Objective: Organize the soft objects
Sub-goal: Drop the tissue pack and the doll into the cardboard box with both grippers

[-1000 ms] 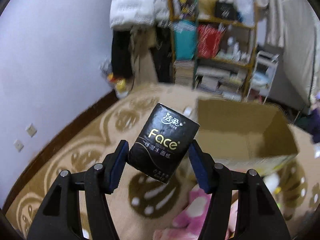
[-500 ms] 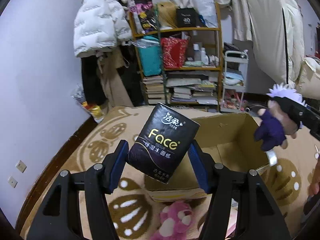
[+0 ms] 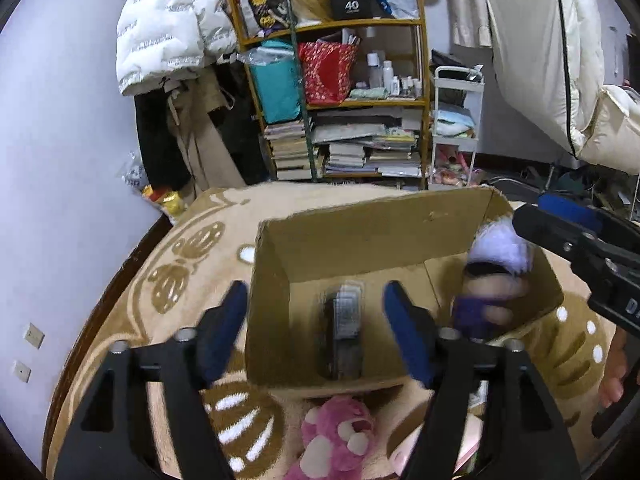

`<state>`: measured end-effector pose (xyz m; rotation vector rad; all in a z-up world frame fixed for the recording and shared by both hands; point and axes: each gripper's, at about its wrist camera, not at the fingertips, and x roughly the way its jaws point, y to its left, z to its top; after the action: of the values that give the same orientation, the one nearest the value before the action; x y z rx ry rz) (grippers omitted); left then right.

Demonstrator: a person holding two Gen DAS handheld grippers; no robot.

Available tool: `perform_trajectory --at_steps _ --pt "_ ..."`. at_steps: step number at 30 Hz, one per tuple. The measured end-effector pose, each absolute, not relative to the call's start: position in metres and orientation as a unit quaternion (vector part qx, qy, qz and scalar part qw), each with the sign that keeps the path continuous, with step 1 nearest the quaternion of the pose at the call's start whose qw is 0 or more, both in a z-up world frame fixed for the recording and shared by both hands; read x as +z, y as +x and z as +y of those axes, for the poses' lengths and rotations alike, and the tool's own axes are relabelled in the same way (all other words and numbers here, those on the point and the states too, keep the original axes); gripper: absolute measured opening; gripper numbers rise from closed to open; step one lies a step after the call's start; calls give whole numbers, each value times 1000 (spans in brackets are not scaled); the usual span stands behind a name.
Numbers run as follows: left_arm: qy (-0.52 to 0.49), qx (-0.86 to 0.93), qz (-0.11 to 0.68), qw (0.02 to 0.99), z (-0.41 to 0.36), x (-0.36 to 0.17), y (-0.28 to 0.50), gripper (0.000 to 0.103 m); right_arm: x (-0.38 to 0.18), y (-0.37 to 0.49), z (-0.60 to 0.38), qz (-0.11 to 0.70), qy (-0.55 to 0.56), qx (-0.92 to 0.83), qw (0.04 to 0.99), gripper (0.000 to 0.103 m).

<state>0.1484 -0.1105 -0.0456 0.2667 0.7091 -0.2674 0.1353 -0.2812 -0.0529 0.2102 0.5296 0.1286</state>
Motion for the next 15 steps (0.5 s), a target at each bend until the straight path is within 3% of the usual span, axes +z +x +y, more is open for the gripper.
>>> perform_trajectory --at_steps 5,9,15 --pt "111 -115 341 927 -95 -39 142 91 -51 129 -277 259 99 59 959 87" --pt "86 -99 347 929 -78 -29 133 92 -42 117 -278 247 107 53 962 103" --pt "76 -78 355 929 -55 -17 112 93 -33 98 -276 245 121 50 961 103"
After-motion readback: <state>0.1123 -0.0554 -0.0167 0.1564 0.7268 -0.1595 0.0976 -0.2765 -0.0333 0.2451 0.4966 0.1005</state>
